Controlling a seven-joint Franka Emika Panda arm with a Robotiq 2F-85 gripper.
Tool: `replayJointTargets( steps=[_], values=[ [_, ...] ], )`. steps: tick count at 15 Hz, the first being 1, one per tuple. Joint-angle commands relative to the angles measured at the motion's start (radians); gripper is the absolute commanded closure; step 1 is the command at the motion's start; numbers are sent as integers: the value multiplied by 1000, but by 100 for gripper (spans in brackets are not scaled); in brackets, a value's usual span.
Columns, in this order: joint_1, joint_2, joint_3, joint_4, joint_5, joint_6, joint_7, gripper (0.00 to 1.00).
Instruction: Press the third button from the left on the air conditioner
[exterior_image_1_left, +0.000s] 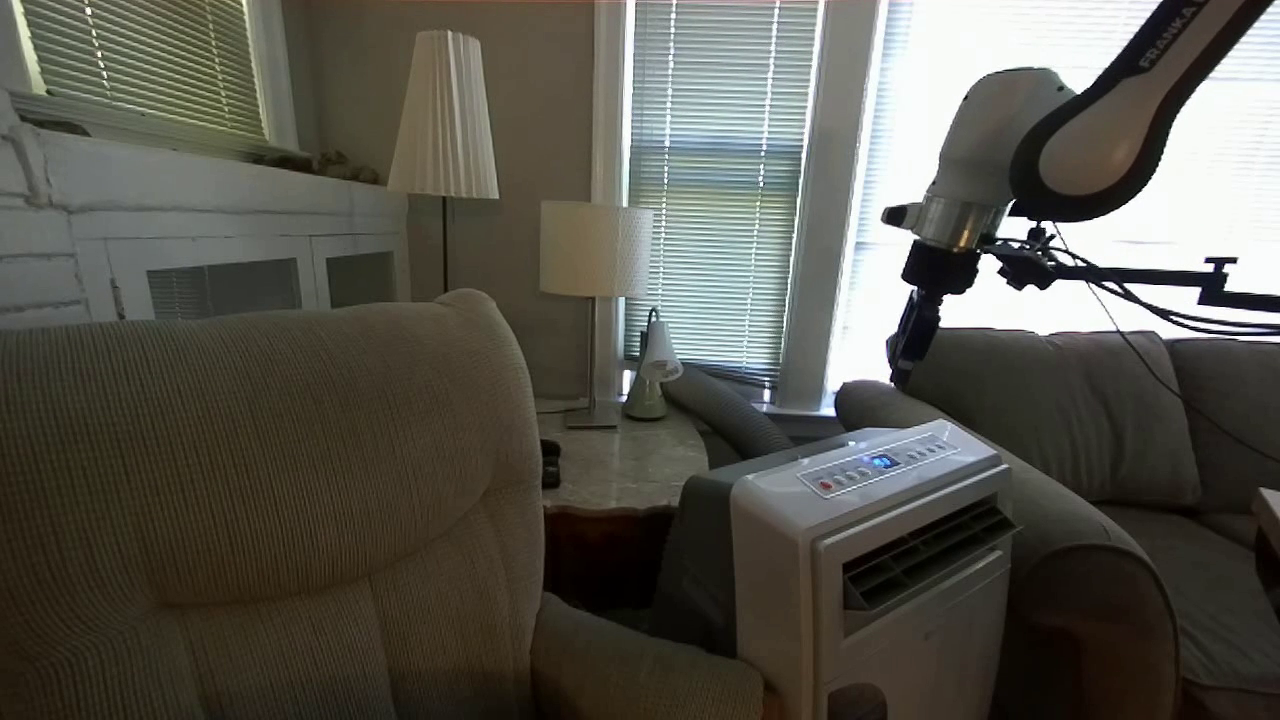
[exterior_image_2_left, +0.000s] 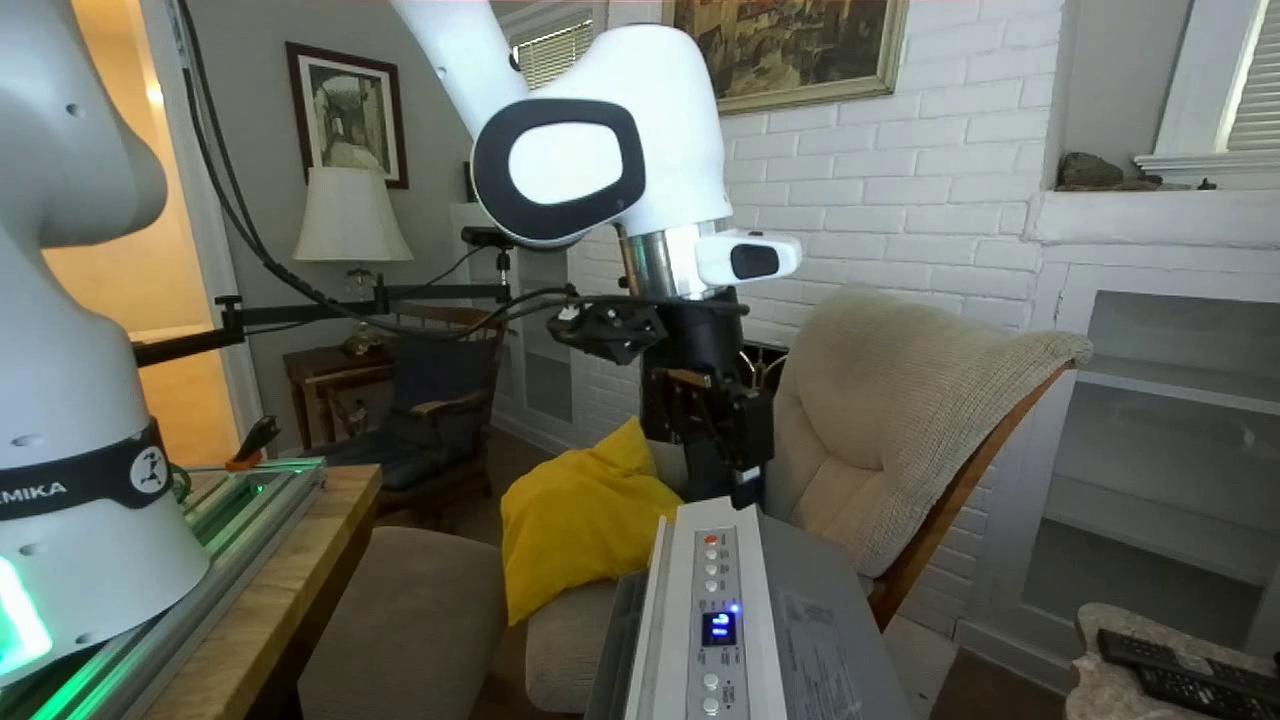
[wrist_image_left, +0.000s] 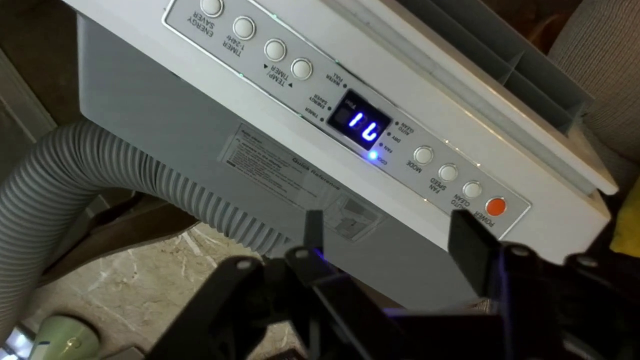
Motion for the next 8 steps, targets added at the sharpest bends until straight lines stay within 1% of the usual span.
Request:
replayJointTargets(
  steps=[1,2,3,4,6,8],
  values=[
    [-3,81,21,51,31,29,-2,64],
    [-6,94,34,58,43,28,-12,70],
    [-10,107,55,64,62,13,-32,78],
    [-19,120,79,69,87,13,-54,84],
    [-13,147,96,82,83,25,-49,98],
    [-10,169,108,100,73,22,-39,100]
  ],
)
